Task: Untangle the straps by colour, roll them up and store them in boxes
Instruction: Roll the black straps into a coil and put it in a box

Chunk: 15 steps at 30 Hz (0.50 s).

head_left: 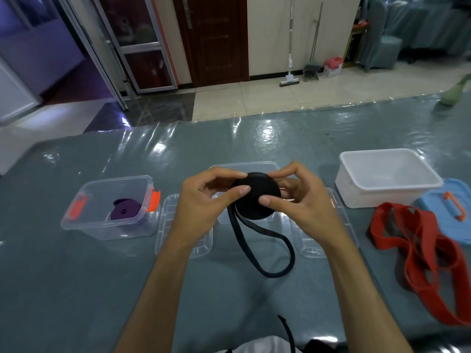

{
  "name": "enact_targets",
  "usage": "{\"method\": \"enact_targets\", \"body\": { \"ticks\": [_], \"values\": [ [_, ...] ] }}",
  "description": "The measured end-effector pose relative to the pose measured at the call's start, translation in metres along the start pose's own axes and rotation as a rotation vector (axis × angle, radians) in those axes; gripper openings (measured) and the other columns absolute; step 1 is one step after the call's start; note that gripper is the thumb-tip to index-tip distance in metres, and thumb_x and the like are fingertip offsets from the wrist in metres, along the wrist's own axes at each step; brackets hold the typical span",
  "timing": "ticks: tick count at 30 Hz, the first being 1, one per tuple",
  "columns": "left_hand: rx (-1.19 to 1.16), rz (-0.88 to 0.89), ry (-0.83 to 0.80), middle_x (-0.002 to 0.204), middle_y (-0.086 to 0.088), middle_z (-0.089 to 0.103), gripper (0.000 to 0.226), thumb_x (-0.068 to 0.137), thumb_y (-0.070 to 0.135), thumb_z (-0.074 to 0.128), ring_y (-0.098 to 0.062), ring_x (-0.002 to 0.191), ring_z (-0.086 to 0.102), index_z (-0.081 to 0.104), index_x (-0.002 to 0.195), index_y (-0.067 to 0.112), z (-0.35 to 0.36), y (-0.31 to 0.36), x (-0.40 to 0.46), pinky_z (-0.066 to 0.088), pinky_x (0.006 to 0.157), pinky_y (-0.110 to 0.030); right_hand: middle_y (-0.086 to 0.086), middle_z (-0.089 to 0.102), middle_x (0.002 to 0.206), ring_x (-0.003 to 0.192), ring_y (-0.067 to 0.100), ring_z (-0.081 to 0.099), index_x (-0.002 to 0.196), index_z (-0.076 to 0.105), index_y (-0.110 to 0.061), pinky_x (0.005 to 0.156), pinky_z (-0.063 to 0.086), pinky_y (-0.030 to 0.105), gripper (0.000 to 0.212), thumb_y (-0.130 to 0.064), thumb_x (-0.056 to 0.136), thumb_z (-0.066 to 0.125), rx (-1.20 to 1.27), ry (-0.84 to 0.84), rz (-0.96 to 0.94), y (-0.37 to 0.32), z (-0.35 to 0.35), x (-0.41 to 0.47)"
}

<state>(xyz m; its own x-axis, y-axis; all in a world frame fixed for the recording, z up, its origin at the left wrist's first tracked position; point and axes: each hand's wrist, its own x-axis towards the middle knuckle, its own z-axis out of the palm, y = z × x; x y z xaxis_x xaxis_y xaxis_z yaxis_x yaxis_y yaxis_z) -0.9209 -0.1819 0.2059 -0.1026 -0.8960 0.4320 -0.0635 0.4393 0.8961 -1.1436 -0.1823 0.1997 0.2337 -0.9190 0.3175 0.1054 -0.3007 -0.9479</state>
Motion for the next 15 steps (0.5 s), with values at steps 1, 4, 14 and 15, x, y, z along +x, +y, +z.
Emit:
{"method": "enact_targets", "body": {
  "ticks": [1, 4, 14, 15],
  "values": [
    [-0.004, -0.003, 0.027, 0.106, 0.002, 0.081, 0.021, 0.085, 0.031, 0.088, -0.019, 0.101, 0.079, 0.081, 0.105, 0.037, 0.003, -0.001, 0.000, 0.062, 0.088, -0.025, 0.010, 0.082, 0.101, 0.092, 0.028, 0.081, 0.112, 0.067, -0.025, 0.080, 0.067, 0.039, 0.032, -0.013, 0.088, 0.086, 0.005, 0.002, -0.001, 0.000, 0.000, 0.001],
    [-0.037, -0.019, 0.030, 0.109, 0.000, 0.079, 0.023, 0.087, 0.028, 0.088, -0.021, 0.102, 0.078, 0.082, 0.108, 0.036, 0.004, -0.004, 0.000, 0.059, 0.090, -0.023, 0.004, 0.082, 0.103, 0.097, 0.025, 0.080, 0.127, 0.072, -0.031, 0.086, 0.065, 0.039, 0.044, -0.013, 0.089, 0.085, -0.078, 0.075, -0.070, 0.000, 0.002, 0.003],
    [0.107, 0.020, -0.054, 0.112, 0.006, 0.079, 0.033, 0.089, 0.021, 0.087, -0.019, 0.104, 0.074, 0.078, 0.113, 0.042, -0.006, -0.004, 0.007, 0.056, 0.090, -0.020, 0.006, 0.082, 0.099, 0.091, 0.026, 0.081, 0.120, 0.063, -0.027, 0.077, 0.066, 0.036, 0.042, -0.016, 0.088, 0.087, -0.083, 0.027, -0.010, 0.001, 0.005, 0.011],
    [0.104, 0.013, -0.051, 0.112, 0.007, 0.079, 0.033, 0.089, 0.021, 0.086, -0.017, 0.104, 0.074, 0.078, 0.113, 0.042, -0.006, -0.005, 0.007, 0.056, 0.090, -0.019, 0.005, 0.082, 0.101, 0.094, 0.024, 0.081, 0.124, 0.066, -0.030, 0.078, 0.066, 0.032, 0.044, -0.015, 0.088, 0.087, -0.100, 0.035, -0.036, 0.001, 0.005, 0.011]
  ]
}}
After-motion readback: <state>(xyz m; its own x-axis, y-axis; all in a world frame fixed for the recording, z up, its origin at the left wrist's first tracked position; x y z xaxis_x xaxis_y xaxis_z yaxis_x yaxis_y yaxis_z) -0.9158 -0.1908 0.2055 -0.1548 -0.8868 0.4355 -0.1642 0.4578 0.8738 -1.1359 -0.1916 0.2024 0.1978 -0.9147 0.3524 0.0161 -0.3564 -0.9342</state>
